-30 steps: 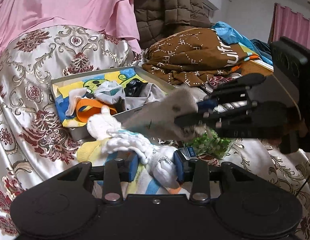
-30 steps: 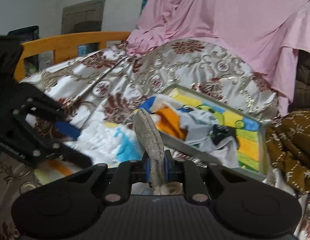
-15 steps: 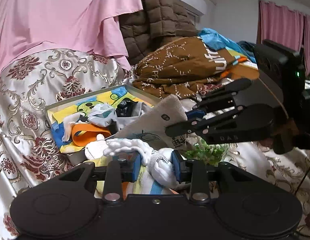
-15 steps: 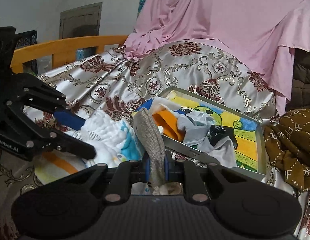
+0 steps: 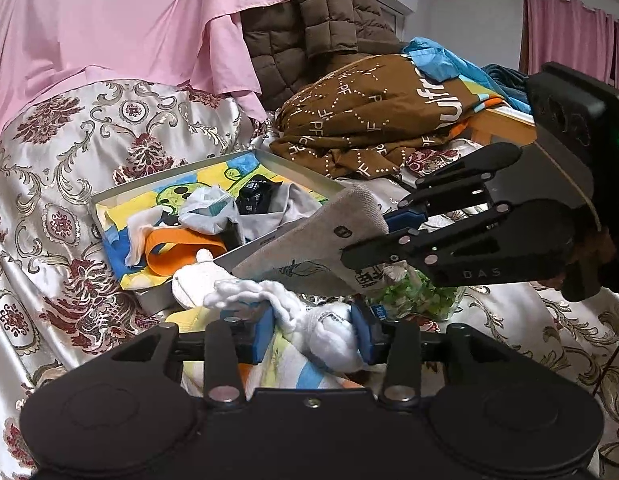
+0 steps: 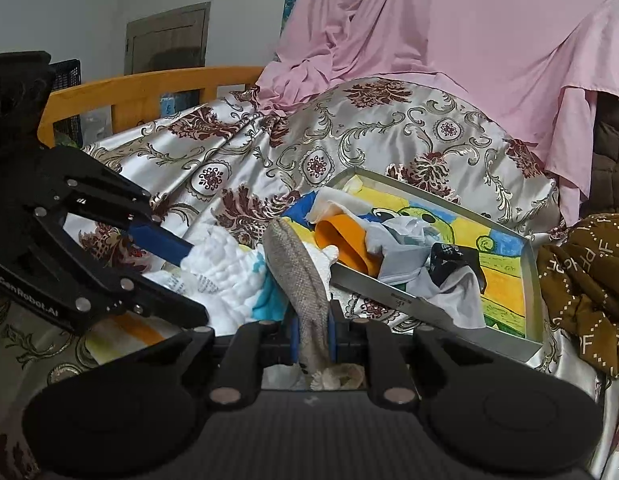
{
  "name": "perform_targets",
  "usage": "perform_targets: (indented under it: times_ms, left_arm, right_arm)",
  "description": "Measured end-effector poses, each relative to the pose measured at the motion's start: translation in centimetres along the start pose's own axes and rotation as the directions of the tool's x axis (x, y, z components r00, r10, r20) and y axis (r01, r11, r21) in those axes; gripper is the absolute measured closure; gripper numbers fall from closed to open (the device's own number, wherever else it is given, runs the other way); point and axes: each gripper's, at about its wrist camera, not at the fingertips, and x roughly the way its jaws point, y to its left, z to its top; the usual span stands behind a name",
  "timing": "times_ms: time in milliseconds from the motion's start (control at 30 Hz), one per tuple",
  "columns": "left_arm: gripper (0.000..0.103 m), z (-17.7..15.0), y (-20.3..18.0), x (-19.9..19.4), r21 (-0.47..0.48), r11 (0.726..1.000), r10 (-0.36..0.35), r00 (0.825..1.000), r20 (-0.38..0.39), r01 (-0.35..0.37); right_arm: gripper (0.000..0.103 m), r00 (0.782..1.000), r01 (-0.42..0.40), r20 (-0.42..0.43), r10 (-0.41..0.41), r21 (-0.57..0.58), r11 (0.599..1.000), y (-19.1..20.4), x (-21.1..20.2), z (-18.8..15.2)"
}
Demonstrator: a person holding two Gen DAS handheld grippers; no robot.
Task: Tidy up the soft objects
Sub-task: 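Lift the pouch with the right tool while the left tool lifts the striped towel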
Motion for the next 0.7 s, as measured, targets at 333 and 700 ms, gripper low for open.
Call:
perform_targets:
  times_ms: [333, 700]
  left_arm:
    - [0.066, 0.5, -1.0, 0.2, 0.075, 0.997, -0.004, 1.0, 0.026, 0.002]
    - [0.071, 1.9, 0.0, -0.3, 0.026, 0.999, 0.026, 0.997, 0.078, -0.028]
  right_arm:
    - [0.088, 1.0, 0.009, 0.015, -0.009, 0.018, 1.0, -0.9, -0.4, 0.1]
    - [0.088, 0.999, 0.043, 0.025, -0.044, 0.034, 0.998, -2.0, -0.6, 1.0]
